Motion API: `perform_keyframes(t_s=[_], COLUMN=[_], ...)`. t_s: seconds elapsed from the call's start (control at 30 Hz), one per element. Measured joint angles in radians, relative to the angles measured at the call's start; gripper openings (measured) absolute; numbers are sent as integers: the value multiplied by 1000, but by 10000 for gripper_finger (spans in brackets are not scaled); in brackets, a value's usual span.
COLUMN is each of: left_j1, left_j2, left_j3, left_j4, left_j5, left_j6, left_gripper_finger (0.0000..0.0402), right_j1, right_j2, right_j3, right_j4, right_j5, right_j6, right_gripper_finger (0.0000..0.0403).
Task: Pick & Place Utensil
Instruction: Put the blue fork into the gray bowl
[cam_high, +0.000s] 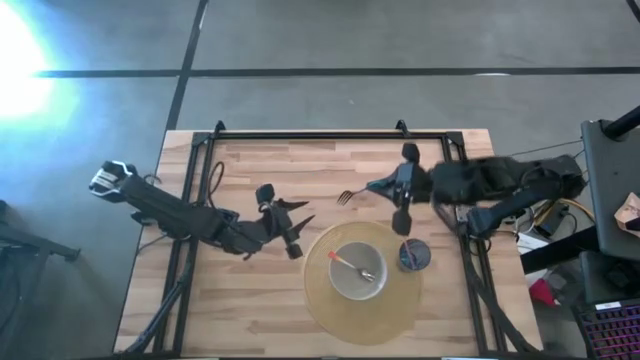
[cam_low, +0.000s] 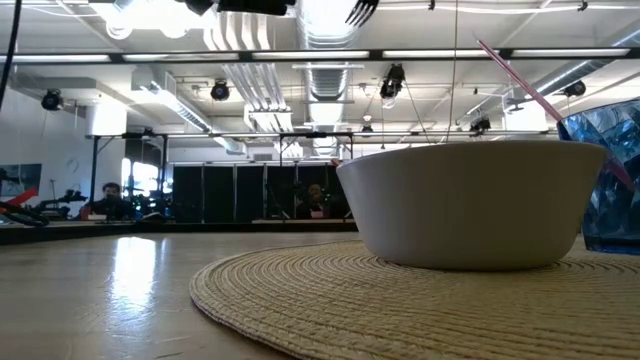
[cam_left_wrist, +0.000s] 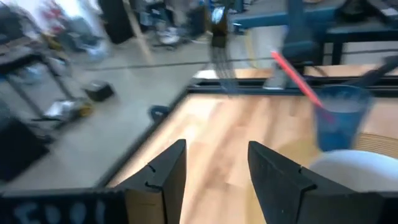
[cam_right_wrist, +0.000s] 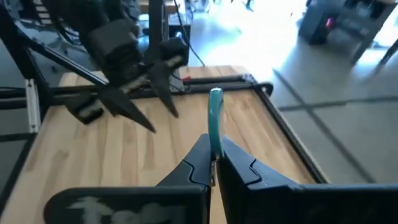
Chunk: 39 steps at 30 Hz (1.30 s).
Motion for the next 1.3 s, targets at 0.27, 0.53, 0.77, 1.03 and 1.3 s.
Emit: perform_keyframes(t_s=[0.27, 0.53, 0.77, 1.03, 1.3], left_j1=[0, 0, 0, 0, 1], left_j2=[-80, -123, -125, -125, -125], left_j3=[0, 0, -1, -8, -53], left_j4=[-103, -216, -250, -248, -250], left_j5=[165, 165, 165, 164, 164], left_j6=[-46, -86, -122, -129, -160], left_gripper_finger=[165, 163, 163, 163, 163], right_j1=[-212, -350, -409, -477, -500], right_j2=[-19, 42, 133, 232, 313], right_j3=[51, 50, 49, 49, 49], right_j4=[-97, -152, -177, -183, -261], right_j5=[-311, -543, -719, -912, -1013], right_j6=[94, 133, 126, 74, 9], right_gripper_finger=[8, 8, 8, 8, 8])
